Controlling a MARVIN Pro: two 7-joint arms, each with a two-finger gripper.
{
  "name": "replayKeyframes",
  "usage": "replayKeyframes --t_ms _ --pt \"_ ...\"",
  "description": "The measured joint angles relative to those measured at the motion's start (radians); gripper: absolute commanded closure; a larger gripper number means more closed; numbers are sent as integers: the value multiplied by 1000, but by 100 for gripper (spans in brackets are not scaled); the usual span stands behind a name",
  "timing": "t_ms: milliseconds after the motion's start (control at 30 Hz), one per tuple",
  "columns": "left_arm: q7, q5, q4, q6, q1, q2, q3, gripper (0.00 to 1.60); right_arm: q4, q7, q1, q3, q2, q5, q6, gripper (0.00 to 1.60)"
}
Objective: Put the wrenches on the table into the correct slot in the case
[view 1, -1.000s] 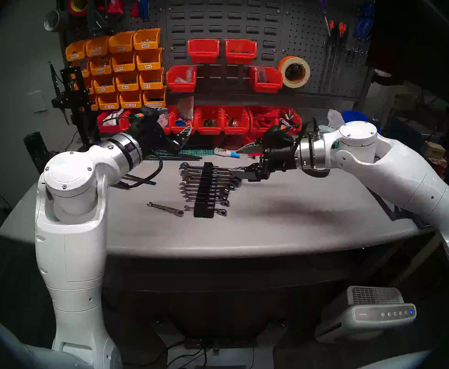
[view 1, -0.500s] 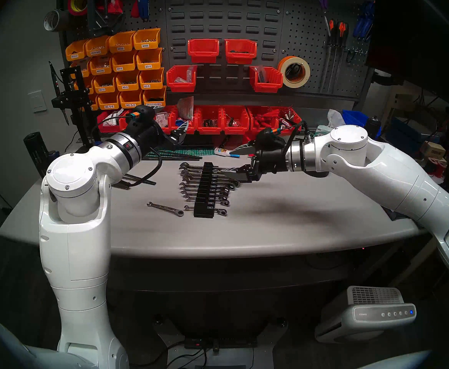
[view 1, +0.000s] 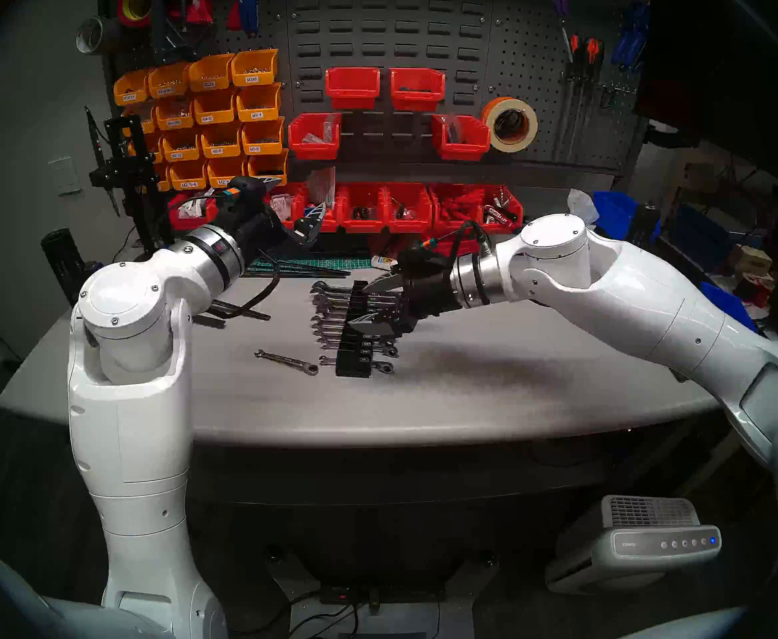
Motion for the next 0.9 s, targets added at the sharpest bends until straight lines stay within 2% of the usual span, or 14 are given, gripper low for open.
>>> replayKeyframes --t_ms 267,367,400,900 --pt "9 0 -11 2 -8 -9 4 0 0 16 21 -7 -57 -28 6 2" --pt "15 0 -14 4 -11 -14 11 0 3 21 31 -14 -86 -41 16 9" --pt "16 1 -14 5 -11 -15 12 0 5 22 34 -16 -93 -44 19 17" --pt "36 16 -6 6 -11 -13 18 0 73 32 72 -79 -227 -106 126 30"
